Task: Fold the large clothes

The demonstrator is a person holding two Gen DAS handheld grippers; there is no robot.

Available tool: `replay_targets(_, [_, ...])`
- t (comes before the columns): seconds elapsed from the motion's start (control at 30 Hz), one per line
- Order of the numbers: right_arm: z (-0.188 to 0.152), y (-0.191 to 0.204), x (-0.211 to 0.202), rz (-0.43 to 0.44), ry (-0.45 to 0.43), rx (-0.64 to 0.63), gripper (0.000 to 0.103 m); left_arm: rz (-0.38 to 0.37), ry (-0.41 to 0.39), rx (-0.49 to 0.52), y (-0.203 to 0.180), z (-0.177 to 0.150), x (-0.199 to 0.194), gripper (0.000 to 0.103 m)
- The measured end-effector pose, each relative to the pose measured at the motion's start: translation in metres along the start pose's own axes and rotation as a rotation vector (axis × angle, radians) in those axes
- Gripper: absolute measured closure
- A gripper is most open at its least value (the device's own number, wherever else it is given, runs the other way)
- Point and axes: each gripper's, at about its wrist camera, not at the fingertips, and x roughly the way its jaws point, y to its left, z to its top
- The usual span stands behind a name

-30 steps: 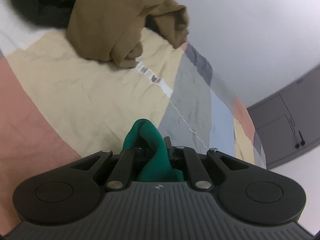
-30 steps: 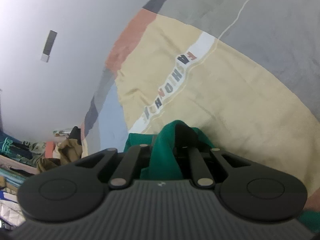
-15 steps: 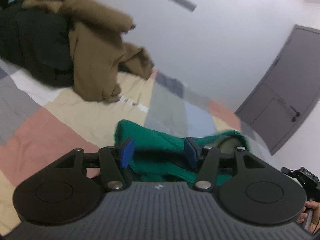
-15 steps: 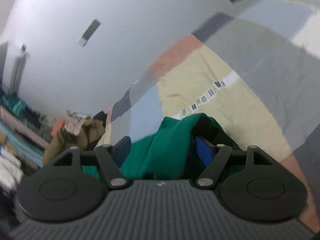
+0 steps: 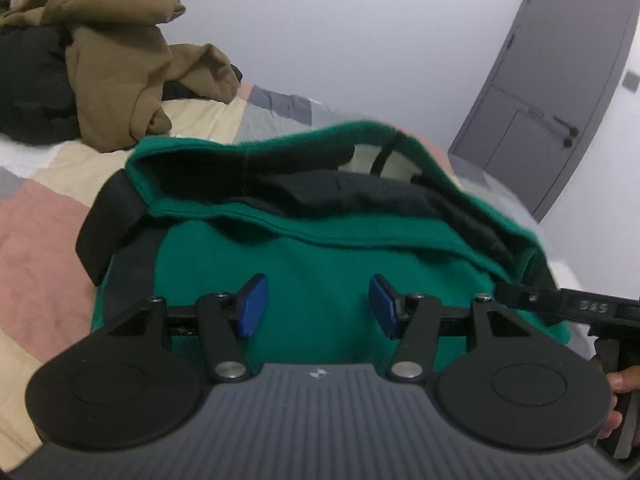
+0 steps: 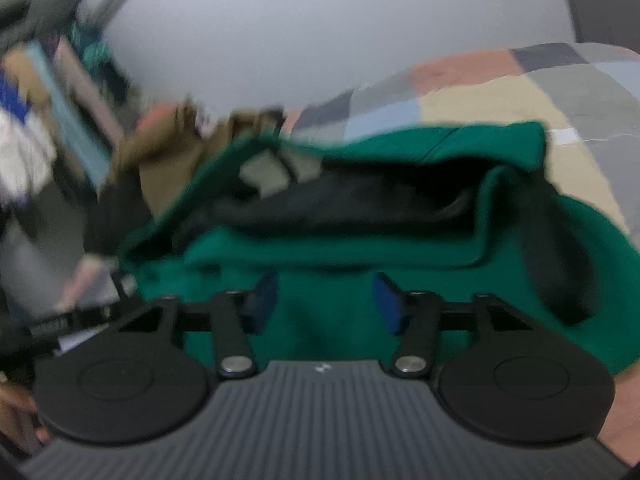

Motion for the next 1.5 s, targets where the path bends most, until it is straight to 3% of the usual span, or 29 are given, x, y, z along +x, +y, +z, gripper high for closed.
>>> replay_targets(0.13, [0.000, 0.011, 0.020, -0.067, -0.016, -0.085, 0.057, 0.000, 0.009, 0.011, 0.000, -0.004, 0.010, 0.041])
replay_targets(0.3, [0.026, 0.017, 0.054, -0.105, -0.033, -0.122, 0.056, -0.028, 0.002, -0.011, 0.006, -0.006, 0.008, 0.041])
replay_targets(0.4, [0.051, 0.017, 0.076, -0.110, -0.035, -0.098, 0.057, -0.044, -0.011, -0.013, 0.010, -0.005, 0.006, 0.041])
replay_targets(0.6, [0.099, 0.009, 0.134, -0.209, 0.030, -0.030, 0.058, -0.079, -0.048, -0.061, 0.019, -0.004, 0.008, 0.041])
replay_targets(0.83, [0.123, 0.011, 0.189, -0.292, 0.069, -0.029, 0.058, -0.100, -0.084, -0.095, 0.031, -0.001, 0.012, 0.041])
replay_targets(0.97, [0.127, 0.019, 0.187, -0.273, 0.007, -0.024, 0.057, -0.108, -0.097, -0.116, 0.037, -0.002, 0.011, 0.041])
replay_targets(1.1, [0.132, 0.029, 0.165, -0.193, -0.083, 0.008, 0.057, -0.111, -0.100, -0.140, 0.041, -0.001, 0.011, 0.041])
replay_targets(1.23, [0.127, 0.053, 0.156, -0.113, -0.033, 0.006, 0.055, -0.092, -0.101, -0.134, 0.040, 0.000, 0.008, 0.041])
replay_targets(1.3, [0.114, 0.071, 0.156, -0.081, 0.032, -0.041, 0.055, -0.078, -0.104, -0.123, 0.039, 0.000, 0.007, 0.041])
replay_targets(1.4, [0.093, 0.090, 0.159, -0.071, 0.100, -0.119, 0.057, -0.069, -0.113, -0.116, 0.038, -0.003, 0.002, 0.041])
replay_targets(1.5, [0.074, 0.085, 0.152, -0.102, 0.090, -0.113, 0.057, -0.073, -0.114, -0.128, 0.041, -0.003, 0.003, 0.041])
